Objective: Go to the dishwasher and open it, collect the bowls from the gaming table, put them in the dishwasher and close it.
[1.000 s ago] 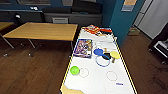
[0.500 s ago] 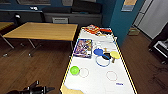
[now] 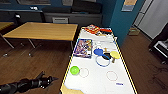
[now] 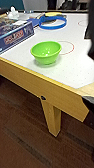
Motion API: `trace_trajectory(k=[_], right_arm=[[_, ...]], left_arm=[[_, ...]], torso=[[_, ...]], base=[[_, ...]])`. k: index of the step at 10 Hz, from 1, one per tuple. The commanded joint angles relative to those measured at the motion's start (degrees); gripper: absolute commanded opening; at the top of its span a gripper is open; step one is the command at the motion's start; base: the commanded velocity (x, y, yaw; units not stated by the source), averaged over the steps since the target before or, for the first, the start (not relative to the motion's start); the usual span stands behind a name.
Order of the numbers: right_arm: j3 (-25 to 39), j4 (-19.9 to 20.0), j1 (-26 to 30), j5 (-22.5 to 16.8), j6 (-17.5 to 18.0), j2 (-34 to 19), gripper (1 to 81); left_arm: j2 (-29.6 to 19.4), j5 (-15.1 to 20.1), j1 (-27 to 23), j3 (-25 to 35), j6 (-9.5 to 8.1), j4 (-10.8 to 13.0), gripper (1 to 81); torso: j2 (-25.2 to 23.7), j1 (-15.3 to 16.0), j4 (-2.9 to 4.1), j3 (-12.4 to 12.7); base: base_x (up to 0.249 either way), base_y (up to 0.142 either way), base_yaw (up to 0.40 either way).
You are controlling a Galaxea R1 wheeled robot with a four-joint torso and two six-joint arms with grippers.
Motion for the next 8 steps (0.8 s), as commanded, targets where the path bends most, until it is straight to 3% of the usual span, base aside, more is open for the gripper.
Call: trace_trajectory(k=[1, 8], right_arm=[[0.3, -0.9, 2.3, -3.9, -0.2, -2.2, 1.0], [-2.3, -0.8, 2.9, -4.5, -0.1, 0.7, 1.0]], left_arm=[[5.1, 4.0, -9.1, -6.4, -4.06, -0.2, 81.1], [12.0, 3.7, -11.7, -16.9, -4.24, -0.4, 81.1]], torso=[[0.0, 0.0, 0.0, 0.0], [0.0, 0.0, 0.0, 0.0]], base=[[0.0, 0.0, 0.0], [0.0, 0.0, 0.0]])
